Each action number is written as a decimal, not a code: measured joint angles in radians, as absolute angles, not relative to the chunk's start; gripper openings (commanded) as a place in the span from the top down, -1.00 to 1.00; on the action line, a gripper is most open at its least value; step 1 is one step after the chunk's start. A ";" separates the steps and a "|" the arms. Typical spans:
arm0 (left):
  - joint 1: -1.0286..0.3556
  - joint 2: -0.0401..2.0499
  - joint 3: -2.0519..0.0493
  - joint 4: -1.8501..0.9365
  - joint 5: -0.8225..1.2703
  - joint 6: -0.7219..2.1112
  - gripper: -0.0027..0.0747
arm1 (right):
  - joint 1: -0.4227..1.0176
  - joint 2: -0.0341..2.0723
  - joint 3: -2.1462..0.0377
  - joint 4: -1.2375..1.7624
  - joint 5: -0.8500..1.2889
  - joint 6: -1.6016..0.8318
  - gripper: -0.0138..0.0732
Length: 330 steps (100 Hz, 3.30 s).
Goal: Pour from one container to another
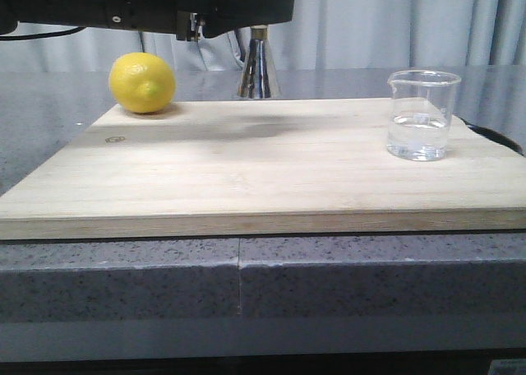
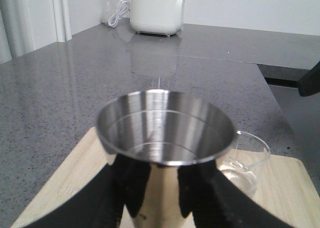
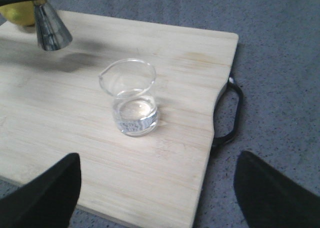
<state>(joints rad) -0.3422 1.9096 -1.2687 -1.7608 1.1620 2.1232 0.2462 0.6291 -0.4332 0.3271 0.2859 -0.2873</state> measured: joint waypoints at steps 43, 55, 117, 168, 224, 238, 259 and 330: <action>-0.342 1.910 -1.269 -1.761 1.162 2.123 0.26 | 0.366 0.751 -0.249 -0.032 -0.261 0.096 -0.62; -0.342 1.910 -1.269 -1.761 1.162 2.123 0.26 | 0.366 0.848 -0.219 -0.079 -0.420 0.099 -0.62; -0.342 1.910 -1.269 -1.761 1.162 2.123 0.26 | 0.366 1.398 -0.266 -0.122 -0.931 0.101 -0.62; -0.342 1.910 -1.269 -1.761 1.162 2.123 0.26 | 0.366 1.491 -0.336 -0.118 -0.926 0.101 -0.09; -0.342 1.910 -1.269 -1.761 1.162 2.123 0.26 | 0.302 1.487 -0.340 -0.111 -0.910 0.101 -0.06; -0.342 1.910 -1.269 -1.761 1.162 2.123 0.26 | 0.281 1.451 -0.375 -0.111 -0.869 0.101 -0.06; -0.342 1.910 -1.269 -1.761 1.162 2.123 0.26 | 0.265 1.393 -0.500 -0.144 -0.730 0.101 -0.06; -0.342 1.910 -1.269 -1.761 1.162 2.123 0.26 | 0.378 1.386 -1.065 -0.501 -0.102 0.099 -0.06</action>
